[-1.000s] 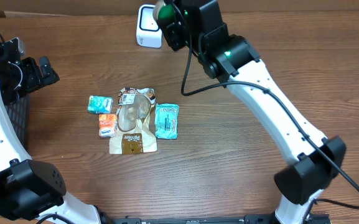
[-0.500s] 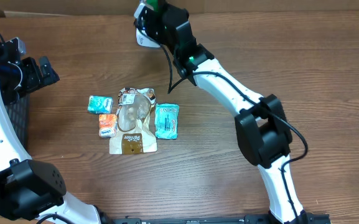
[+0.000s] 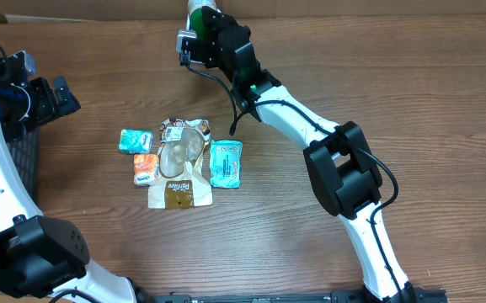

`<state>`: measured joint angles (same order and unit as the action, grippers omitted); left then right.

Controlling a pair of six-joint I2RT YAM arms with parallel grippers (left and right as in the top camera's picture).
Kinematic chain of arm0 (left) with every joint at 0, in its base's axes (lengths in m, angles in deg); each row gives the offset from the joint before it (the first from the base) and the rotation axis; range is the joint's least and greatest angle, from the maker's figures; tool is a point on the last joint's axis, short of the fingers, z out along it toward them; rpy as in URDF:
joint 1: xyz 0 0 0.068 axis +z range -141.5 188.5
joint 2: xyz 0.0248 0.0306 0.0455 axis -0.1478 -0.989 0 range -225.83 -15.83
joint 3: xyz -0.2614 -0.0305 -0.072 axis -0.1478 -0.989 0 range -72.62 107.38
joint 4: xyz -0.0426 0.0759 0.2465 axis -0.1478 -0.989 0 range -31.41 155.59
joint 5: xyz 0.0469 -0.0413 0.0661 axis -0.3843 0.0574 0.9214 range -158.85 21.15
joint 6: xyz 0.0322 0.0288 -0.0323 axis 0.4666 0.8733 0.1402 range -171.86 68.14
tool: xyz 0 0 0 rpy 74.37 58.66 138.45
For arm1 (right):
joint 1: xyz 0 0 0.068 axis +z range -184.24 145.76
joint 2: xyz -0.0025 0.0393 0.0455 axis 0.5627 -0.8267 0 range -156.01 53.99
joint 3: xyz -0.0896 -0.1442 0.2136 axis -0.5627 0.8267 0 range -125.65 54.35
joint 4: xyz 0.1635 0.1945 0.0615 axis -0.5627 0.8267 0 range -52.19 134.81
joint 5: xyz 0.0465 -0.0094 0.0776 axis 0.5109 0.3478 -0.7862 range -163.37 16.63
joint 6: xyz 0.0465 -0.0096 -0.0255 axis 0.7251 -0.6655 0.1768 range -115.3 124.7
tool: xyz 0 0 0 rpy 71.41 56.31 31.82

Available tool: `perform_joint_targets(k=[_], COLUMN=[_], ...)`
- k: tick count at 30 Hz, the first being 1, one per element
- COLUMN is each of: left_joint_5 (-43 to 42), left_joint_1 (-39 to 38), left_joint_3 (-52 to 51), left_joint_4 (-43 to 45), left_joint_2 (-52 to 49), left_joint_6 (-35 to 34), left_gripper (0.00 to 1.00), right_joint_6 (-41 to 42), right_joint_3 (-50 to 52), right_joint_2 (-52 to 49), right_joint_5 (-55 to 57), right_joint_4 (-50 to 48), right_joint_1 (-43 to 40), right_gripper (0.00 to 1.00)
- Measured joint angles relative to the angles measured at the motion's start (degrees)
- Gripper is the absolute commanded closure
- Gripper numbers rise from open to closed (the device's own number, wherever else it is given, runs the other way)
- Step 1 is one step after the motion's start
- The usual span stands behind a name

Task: Scan the item barcode

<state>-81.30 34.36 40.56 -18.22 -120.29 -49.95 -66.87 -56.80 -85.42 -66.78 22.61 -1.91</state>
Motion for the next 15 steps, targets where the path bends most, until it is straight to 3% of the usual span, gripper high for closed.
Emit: perform_joint_targets(k=[5,8,10,12,15], left_joint_5=[-0.02,-0.02,0.0,0.02,-0.04], left_joint_1=[0.02,0.02,0.02,0.0,0.02], left_joint_3=[0.0,0.0,0.0,0.0,0.0], left_joint_4=[0.0,0.0,-0.02,0.04,-0.02], left_joint_2=[0.0,0.0,0.0,0.0,0.0], left_joint_6=[0.02,0.0,0.02,0.0,0.0], left_gripper=[0.0,0.01,0.0,0.0,0.0], right_joint_6=[3.37,11.69,20.46,28.61,42.69], right_joint_3=[0.0,0.0,0.2,0.22,0.15], right_joint_2=[0.02,1.29,5.64,10.43,20.02], right_joint_5=[-0.17,-0.24,-0.42,-1.01,-4.04], right_joint_4=[-0.15,2.54,10.19,18.01,31.58], right_joint_1=[0.0,0.0,0.0,-0.09,-0.61], right_gripper=[0.71,0.69,0.65,0.77,0.85])
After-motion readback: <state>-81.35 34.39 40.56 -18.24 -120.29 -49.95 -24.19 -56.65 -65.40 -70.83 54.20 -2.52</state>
